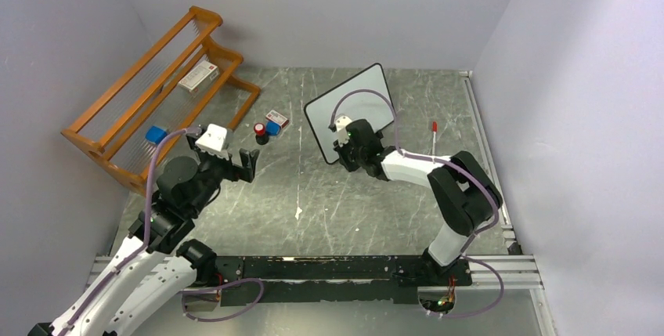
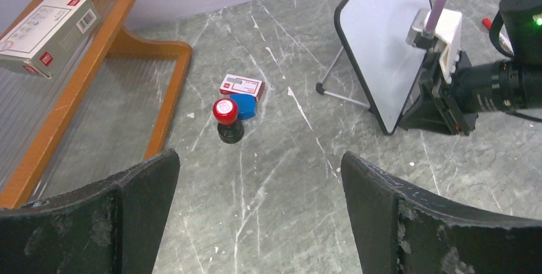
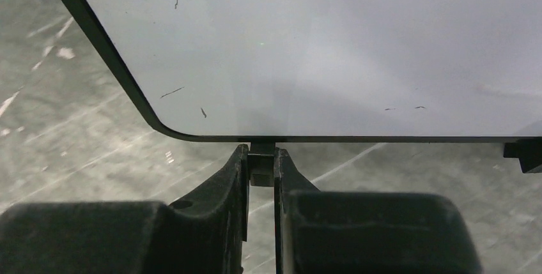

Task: Write a sentence on the whiteboard
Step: Move the whiteboard to the center of the board.

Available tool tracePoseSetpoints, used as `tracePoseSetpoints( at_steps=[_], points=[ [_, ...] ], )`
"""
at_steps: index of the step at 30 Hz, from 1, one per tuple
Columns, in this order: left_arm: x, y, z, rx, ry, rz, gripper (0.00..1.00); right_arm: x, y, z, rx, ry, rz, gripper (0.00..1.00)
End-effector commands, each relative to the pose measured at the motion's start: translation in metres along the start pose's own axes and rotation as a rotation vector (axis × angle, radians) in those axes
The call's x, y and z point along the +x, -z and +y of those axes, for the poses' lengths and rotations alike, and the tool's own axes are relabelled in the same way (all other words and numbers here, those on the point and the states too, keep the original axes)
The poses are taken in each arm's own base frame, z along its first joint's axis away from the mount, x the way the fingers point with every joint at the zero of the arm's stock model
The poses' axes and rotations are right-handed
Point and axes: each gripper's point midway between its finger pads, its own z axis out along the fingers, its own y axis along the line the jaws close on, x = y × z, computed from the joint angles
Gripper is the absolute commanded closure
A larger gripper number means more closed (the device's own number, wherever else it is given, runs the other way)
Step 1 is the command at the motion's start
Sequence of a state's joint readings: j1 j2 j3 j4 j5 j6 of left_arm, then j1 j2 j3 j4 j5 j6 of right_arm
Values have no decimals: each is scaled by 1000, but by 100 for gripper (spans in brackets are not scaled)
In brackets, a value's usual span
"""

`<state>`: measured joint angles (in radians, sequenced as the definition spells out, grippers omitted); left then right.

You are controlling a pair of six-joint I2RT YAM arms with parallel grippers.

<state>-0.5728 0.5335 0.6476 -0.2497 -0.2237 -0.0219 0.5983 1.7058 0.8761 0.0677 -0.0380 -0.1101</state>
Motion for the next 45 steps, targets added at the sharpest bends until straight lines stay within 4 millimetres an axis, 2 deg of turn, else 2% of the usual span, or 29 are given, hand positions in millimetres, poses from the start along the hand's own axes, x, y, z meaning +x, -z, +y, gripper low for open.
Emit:
tracePoseSetpoints(
  at_steps=[1, 8, 11, 20, 27, 34, 41, 45],
  points=[
    [-16, 5, 3, -4, 12, -67, 0, 13, 16, 28, 0, -69, 29, 100],
    [-21, 13, 6, -16, 23, -94, 0, 22, 33, 66, 8, -97, 18, 100],
    [-22, 16, 9, -31, 30, -101, 0, 27, 38, 91, -15, -104, 10, 100],
    [-26, 27, 21, -85, 50, -132, 0, 36, 47, 139, 42, -93, -5, 100],
    [-25, 29, 25, -106, 56, -131, 0, 55, 51, 164, 82, -97, 37, 100],
    [-25, 31, 29, -125, 59, -133, 0, 56, 54, 186, 93, -101, 35, 100],
    [-24, 31, 29, -126, 59, -132, 0, 57, 58, 188, 80, -69, 42, 99],
    [-24, 30, 29, -130, 59, -128, 0, 50, 66, 186, 81, -76, 29, 87]
  ],
)
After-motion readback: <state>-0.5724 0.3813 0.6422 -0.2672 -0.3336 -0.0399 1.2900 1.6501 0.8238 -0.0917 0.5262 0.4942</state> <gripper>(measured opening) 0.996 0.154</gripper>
